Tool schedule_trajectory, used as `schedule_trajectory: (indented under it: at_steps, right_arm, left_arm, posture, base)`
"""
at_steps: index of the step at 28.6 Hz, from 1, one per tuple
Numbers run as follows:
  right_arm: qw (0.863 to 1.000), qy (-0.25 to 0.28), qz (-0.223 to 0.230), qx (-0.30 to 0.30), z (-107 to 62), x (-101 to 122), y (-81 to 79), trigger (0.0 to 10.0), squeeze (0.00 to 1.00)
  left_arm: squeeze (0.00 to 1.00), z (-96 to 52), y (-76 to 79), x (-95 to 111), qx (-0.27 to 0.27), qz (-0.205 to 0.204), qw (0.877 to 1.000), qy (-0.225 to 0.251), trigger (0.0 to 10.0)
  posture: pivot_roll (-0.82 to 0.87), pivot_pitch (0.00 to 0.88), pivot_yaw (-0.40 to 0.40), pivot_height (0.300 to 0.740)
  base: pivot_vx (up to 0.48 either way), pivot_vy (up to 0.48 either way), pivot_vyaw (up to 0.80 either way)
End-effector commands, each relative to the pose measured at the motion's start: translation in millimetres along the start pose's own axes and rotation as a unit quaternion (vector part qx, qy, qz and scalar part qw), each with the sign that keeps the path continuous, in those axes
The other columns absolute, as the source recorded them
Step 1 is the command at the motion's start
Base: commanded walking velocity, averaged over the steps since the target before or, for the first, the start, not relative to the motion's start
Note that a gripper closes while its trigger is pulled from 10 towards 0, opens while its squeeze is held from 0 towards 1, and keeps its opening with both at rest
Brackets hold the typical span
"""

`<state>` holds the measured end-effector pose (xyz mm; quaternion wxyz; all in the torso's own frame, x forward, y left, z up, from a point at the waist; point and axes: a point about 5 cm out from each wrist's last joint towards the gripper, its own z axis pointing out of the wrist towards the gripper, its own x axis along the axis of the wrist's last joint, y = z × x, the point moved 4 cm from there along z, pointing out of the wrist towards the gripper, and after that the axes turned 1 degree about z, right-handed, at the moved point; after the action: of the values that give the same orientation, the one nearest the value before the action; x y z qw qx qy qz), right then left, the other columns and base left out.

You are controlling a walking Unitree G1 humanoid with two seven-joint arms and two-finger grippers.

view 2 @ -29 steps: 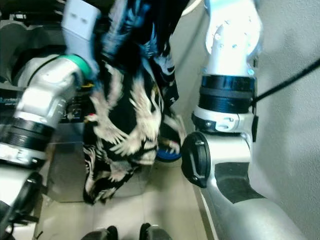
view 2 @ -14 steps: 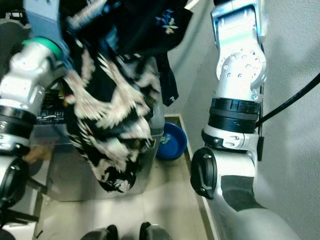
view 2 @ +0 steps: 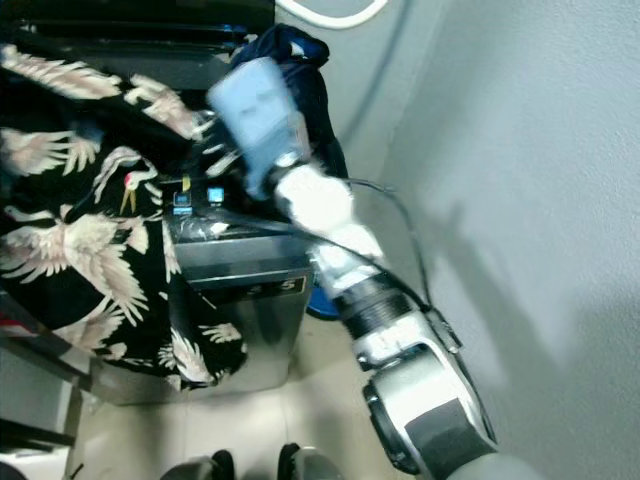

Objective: Clothes washing

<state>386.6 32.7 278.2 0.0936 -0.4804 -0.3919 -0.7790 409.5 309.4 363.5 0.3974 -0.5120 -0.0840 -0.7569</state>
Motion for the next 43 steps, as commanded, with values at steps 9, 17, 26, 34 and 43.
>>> schedule_trajectory:
  at_steps: [9,17,26,34,43]
  right_arm:
    - [0.992,0.042,0.069,0.093,-9.8,5.1,-31.4,10.0,0.0]
    - [0.991,0.015,0.11,0.07,-1.9,-1.9,-22.9,10.0,1.0]
    - [0.952,0.117,0.264,0.099,-16.6,34.2,7.6,10.0,1.0]
    - [0.911,0.213,0.335,0.11,-42.6,62.1,36.5,10.0,0.0]
    - [0.946,0.149,0.271,0.093,-61.5,33.5,42.1,10.0,0.0]
  left_arm:
    - [0.0,-71.1,101.9,-32.1,-0.34,-0.103,0.928,-0.109,10.0]
    - [1.0,-142.4,130.9,-11.6,-0.49,-0.124,0.86,-0.074,10.0]
    - [1.0,-141.3,119.4,21.4,-0.475,-0.173,0.862,-0.013,10.0]
    - [0.0,-133.7,89.3,67.7,-0.408,-0.206,0.882,0.114,10.0]
    - [0.0,-139.5,55.0,122.8,-0.377,-0.236,0.866,0.228,10.0]
  posture:
    - [0.02,0.133,-0.004,0.74]
    - [0.03,0.142,-0.007,0.74]
    - [0.02,0.145,-0.009,0.74]
    - [0.02,0.147,-0.009,0.74]
    - [0.02,0.15,-0.007,0.74]
  base:
    - [0.0,0.0,0.0]
    - [0.0,0.0,0.0]
    - [0.0,0.0,0.0]
    - [0.0,0.0,0.0]
    - [0.0,0.0,0.0]
